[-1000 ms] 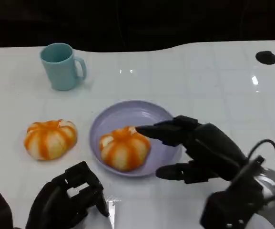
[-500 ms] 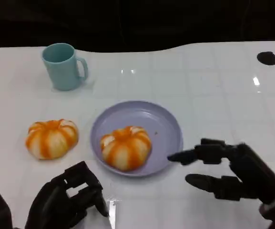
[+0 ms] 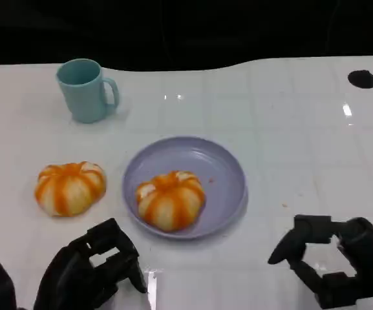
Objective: Grasp the bread from the table and place it into the plate.
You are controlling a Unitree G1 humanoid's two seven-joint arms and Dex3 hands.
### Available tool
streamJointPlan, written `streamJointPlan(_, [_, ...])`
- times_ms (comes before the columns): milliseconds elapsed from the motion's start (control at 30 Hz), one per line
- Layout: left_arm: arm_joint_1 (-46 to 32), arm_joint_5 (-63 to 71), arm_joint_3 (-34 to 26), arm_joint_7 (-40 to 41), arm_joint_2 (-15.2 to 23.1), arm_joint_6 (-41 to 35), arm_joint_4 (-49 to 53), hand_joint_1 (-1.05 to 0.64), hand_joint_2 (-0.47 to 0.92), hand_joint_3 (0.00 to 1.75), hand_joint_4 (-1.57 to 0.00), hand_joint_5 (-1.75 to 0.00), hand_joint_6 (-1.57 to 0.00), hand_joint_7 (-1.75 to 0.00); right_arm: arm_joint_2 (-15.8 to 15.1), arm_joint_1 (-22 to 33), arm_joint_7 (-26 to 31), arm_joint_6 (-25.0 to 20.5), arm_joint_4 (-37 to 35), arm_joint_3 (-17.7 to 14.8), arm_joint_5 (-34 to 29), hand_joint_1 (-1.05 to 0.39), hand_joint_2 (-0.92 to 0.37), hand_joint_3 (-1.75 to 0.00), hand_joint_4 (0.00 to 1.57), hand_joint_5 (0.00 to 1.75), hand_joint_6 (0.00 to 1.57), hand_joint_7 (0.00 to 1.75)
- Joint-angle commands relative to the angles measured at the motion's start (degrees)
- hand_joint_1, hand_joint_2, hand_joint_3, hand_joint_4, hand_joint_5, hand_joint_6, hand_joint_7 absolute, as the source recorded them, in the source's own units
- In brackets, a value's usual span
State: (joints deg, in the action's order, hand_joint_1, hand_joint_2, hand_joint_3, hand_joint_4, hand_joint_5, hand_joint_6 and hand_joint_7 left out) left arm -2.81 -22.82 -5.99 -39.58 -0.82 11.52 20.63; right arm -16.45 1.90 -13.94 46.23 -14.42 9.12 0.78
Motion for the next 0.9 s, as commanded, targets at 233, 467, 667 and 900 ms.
streamJointPlan(233, [0.50, -0.28, -0.58, -0.25, 1.20, 0.25, 0.17, -0.62, 0.92, 0.10, -0.69, -1.75, -0.66, -1.41, 2.85, 3.72, -0.52, -1.83, 0.97, -3.28, 2.29, -0.28, -0.54, -1.08, 0.77, 1.75, 0.76, 1.29])
streamJointPlan(467, [0.06, -0.63, -0.68, -0.37, 1.45, -0.39, -0.51, -0.62, 0.92, 0.09, -0.69, -1.75, -0.67, -1.40, 5.18, 3.35, -0.24, 0.96, -2.22, -4.31, 1.45, -0.30, -0.51, -1.14, 0.81, 1.75, 0.74, 1.36])
streamJointPlan(667, [0.00, -0.76, -0.76, -0.69, 1.86, -0.11, -0.49, -0.61, 0.92, 0.10, -0.67, -1.75, -0.66, -1.38, 6.19, 3.46, 0.05, 1.75, -3.58, -4.63, 0.28, -0.33, -0.50, -1.15, 0.84, 1.75, 0.73, 1.38])
streamJointPlan(900, [0.53, -1.07, -0.89, -1.06, 2.40, -0.45, 0.40, -0.63, 0.92, 0.08, -0.68, -1.75, -0.67, -1.39, 7.02, 2.71, 0.71, 3.11, -5.11, -4.98, -1.09, -0.34, -0.49, -1.14, 0.85, 1.75, 0.74, 1.38])
